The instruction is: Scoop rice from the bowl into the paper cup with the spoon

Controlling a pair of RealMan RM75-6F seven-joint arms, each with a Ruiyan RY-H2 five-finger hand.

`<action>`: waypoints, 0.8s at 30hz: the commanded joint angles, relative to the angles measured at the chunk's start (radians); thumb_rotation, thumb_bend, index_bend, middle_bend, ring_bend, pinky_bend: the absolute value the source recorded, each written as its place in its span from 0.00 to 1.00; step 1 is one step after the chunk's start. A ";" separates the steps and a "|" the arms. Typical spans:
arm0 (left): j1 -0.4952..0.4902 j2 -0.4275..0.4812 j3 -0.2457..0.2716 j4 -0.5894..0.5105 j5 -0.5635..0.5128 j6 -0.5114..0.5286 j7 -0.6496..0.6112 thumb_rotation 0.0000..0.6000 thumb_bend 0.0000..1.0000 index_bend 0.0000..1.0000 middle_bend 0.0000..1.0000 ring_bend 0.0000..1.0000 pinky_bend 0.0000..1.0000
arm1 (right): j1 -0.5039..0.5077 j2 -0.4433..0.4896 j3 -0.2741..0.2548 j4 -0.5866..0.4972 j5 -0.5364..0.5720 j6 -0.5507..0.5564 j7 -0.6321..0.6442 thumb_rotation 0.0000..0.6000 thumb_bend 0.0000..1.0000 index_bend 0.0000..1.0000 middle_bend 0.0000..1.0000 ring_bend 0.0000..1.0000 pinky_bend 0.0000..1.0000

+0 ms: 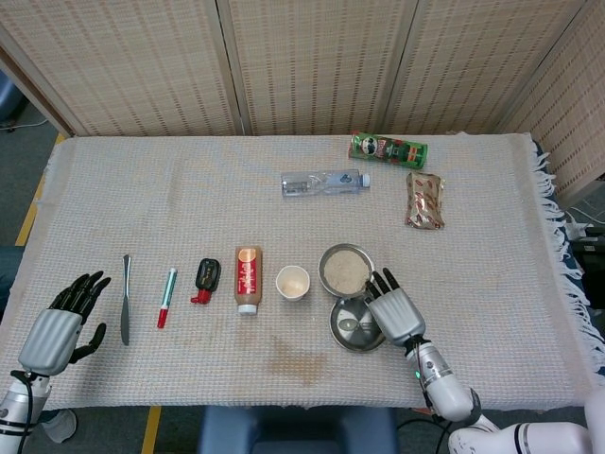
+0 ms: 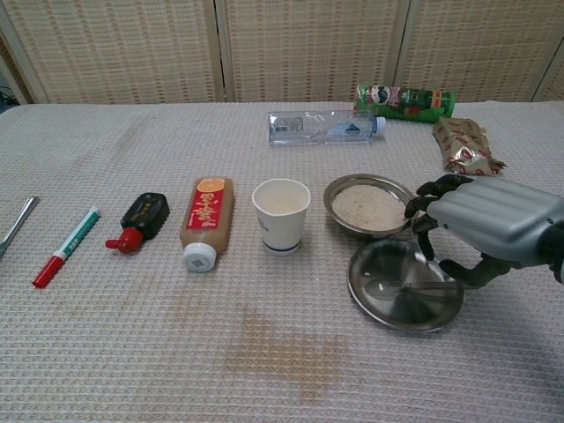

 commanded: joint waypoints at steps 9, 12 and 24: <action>0.003 0.003 -0.006 0.005 0.000 0.015 -0.017 1.00 0.48 0.00 0.00 0.00 0.19 | -0.167 0.147 -0.062 -0.119 -0.269 0.269 0.199 1.00 0.27 0.28 0.10 0.00 0.00; 0.004 -0.007 -0.016 0.026 0.006 0.038 -0.039 1.00 0.48 0.00 0.00 0.00 0.20 | -0.271 0.173 -0.091 -0.059 -0.391 0.429 0.361 1.00 0.24 0.23 0.05 0.00 0.00; 0.009 -0.027 -0.019 0.040 0.022 0.068 -0.018 1.00 0.48 0.00 0.00 0.00 0.19 | -0.430 0.237 -0.085 0.071 -0.370 0.516 0.569 1.00 0.21 0.11 0.00 0.00 0.00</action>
